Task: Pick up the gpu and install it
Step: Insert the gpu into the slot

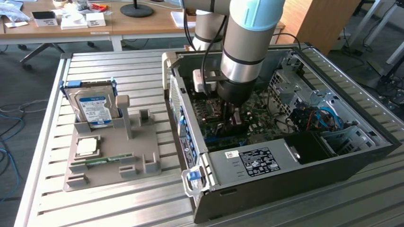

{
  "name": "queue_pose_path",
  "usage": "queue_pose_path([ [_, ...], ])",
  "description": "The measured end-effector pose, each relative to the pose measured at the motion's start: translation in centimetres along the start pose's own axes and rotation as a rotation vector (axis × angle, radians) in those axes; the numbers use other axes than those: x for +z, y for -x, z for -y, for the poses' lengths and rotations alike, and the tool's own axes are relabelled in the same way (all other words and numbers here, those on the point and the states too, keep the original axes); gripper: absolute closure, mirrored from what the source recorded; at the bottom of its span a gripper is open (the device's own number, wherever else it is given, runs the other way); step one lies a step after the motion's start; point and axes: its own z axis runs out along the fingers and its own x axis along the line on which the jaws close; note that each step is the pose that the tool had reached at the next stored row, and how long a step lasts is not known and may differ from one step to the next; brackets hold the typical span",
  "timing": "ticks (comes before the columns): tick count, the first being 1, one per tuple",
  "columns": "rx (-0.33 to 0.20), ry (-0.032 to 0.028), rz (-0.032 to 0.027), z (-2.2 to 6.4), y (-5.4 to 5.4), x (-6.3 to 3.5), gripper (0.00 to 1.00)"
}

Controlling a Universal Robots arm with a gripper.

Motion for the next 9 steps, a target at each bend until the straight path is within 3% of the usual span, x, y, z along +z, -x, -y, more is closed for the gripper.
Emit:
queue_pose_path([
  [9,0.0,-0.0001,0.0001,0.01,0.01,-0.26,0.55],
])
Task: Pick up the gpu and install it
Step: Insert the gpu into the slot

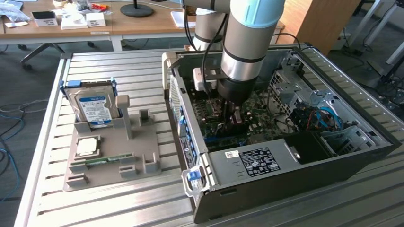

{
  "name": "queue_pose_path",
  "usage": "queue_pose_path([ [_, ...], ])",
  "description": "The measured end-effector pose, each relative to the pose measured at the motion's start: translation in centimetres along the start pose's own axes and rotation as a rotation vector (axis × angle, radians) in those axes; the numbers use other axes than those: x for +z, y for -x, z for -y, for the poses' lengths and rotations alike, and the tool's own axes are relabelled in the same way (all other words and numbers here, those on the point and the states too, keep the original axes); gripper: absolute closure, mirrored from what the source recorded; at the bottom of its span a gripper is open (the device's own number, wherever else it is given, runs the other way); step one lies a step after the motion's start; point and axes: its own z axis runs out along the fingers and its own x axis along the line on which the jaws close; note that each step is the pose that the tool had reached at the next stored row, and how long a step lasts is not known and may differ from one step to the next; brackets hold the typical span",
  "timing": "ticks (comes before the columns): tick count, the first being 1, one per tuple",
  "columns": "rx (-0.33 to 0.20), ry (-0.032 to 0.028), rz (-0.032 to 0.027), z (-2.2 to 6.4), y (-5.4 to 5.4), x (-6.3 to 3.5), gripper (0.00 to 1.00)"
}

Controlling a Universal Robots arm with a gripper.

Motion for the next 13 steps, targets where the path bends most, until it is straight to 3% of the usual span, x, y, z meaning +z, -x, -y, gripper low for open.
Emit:
queue_pose_path([
  [9,0.0,0.0,0.0,0.0,0.0,0.0,0.56],
  [11,0.0,0.0,-0.0001,0.0,0.0,0.0,0.68],
  [13,0.0,0.0001,-0.0002,0.0,0.0,-0.01,0.73],
])
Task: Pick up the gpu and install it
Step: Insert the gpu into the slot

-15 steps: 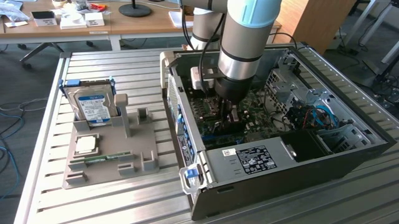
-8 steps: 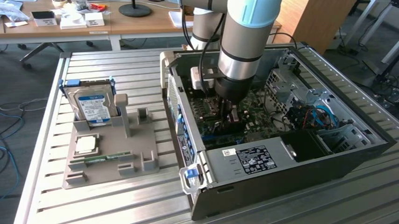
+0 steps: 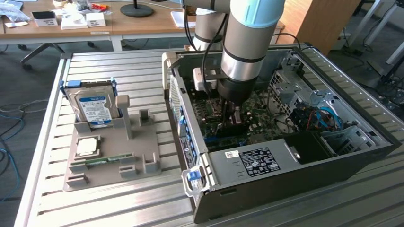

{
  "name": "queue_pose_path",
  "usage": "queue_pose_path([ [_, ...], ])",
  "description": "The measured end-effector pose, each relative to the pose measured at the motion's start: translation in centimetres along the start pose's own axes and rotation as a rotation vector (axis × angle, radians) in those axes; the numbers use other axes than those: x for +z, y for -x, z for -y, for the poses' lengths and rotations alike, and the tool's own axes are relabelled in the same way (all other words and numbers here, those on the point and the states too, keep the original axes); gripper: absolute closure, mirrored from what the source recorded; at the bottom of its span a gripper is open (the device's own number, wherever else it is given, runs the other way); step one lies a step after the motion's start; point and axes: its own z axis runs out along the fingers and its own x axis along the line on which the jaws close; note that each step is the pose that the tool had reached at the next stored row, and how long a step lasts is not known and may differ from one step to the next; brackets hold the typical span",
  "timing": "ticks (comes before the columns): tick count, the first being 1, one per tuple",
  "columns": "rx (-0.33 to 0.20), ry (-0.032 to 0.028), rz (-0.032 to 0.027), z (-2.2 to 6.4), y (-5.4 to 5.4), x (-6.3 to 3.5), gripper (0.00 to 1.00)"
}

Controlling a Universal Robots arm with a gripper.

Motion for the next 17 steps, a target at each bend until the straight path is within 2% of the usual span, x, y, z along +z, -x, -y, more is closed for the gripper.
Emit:
queue_pose_path([
  [17,0.0,0.0,0.0001,-0.02,-0.02,0.25,0.73],
])
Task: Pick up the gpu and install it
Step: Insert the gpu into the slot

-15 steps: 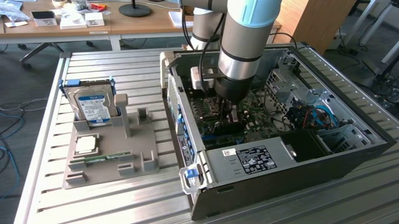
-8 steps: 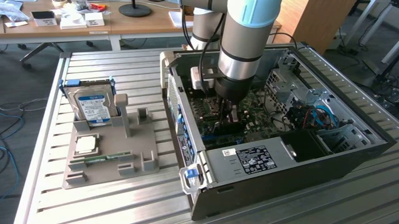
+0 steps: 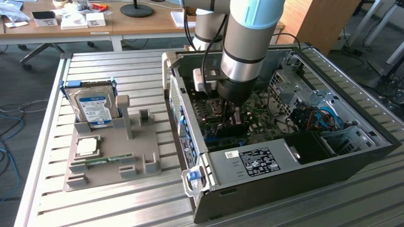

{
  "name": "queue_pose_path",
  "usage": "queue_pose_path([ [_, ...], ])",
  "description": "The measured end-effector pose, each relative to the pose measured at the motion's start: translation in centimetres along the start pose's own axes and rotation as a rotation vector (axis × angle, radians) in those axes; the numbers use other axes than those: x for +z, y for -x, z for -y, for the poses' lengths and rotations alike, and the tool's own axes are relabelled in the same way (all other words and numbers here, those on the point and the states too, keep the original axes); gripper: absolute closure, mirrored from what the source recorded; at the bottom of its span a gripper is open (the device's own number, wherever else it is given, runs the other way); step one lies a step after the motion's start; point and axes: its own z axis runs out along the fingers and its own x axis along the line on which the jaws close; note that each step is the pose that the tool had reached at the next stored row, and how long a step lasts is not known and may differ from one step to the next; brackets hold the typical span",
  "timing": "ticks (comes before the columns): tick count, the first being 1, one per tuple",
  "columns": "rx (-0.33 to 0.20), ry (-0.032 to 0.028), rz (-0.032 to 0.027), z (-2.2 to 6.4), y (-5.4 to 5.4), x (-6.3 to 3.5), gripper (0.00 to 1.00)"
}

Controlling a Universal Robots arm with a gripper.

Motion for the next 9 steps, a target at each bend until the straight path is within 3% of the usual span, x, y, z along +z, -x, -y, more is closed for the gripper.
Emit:
queue_pose_path([
  [9,0.002,-0.0001,0.0001,-0.06,0.01,0.0,0.73],
])
